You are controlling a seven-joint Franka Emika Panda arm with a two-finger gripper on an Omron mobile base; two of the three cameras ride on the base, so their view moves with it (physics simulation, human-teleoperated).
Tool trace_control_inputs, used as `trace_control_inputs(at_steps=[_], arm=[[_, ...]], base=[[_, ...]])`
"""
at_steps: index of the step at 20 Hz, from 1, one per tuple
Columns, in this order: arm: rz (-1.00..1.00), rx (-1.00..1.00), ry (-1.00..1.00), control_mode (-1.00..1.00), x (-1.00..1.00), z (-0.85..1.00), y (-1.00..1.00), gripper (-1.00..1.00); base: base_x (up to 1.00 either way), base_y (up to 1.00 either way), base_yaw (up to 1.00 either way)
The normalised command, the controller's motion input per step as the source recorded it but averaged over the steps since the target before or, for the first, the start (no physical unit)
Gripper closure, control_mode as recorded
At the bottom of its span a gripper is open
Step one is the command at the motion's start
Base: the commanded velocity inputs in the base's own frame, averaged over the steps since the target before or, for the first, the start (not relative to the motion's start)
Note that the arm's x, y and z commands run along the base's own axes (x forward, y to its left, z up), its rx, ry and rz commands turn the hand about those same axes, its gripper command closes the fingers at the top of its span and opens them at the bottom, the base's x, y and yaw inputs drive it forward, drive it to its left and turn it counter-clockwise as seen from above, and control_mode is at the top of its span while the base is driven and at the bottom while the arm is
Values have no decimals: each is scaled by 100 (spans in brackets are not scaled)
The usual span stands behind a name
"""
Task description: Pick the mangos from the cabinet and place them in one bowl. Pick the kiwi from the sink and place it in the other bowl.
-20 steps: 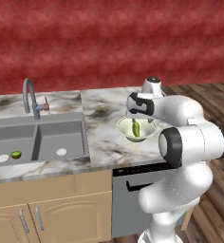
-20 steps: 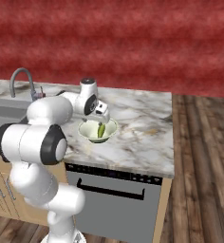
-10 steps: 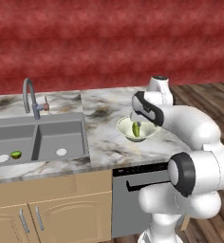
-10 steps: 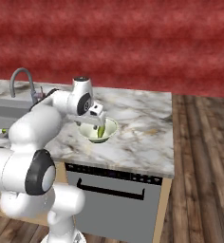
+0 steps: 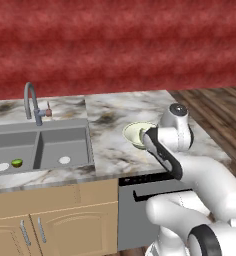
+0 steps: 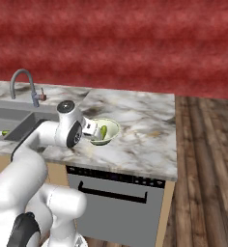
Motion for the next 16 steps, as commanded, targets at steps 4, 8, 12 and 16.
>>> trace_control_inputs(at_steps=[4, 8, 12, 16], arm=[[-2, -2, 21, -100, 4, 1, 0, -100], [-5, -1, 12, -100, -4, 0, 0, -100], [-1, 0, 4, -100, -2, 0, 0, -100], [-3, -1, 37, -100, -1, 27, 0, -100]], base=[[0, 0, 0], [0, 0, 0], [0, 0, 0], [0, 0, 0]])
